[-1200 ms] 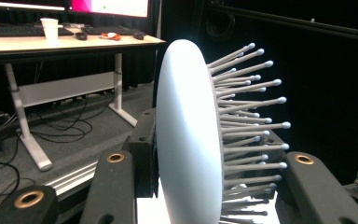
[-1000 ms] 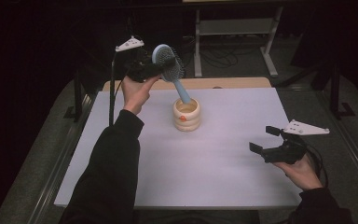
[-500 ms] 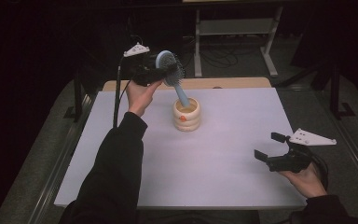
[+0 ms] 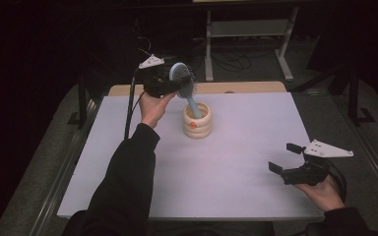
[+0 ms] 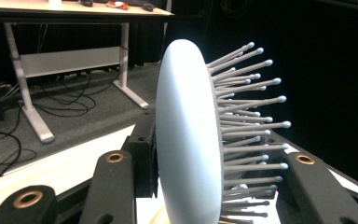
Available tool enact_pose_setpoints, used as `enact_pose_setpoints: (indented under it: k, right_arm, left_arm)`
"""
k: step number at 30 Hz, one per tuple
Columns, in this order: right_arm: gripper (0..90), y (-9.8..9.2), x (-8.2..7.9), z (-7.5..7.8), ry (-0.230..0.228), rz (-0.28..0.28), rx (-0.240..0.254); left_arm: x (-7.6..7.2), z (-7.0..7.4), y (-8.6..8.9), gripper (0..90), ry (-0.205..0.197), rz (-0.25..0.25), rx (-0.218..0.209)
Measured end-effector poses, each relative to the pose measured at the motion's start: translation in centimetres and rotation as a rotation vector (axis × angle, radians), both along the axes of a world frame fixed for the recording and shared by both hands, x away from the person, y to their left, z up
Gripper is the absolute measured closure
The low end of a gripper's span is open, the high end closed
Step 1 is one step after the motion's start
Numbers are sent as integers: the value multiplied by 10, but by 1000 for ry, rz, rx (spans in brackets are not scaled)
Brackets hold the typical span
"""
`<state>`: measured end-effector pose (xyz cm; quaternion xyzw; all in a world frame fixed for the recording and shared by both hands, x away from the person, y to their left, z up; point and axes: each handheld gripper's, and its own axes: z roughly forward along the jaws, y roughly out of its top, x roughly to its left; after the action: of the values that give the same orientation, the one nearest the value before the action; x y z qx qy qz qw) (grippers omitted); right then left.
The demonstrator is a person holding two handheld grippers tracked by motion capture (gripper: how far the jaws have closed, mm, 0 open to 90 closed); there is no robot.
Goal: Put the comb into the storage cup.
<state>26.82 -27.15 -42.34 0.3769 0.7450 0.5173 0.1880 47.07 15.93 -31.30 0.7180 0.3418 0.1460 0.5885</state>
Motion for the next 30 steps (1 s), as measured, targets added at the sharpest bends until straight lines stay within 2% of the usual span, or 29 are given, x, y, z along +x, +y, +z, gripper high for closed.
enact_pose_setpoints:
  k: [17, 30]
  right_arm:
    - [0, -1, 0, -1, -1, -5, 0]
    - [0, -1, -1, -2, 1, -10, -1]
  left_arm:
    - [3, -16, -9, 544, 24, -13, 12]
    - [8, -34, -10, 543, 71, -1, -12]
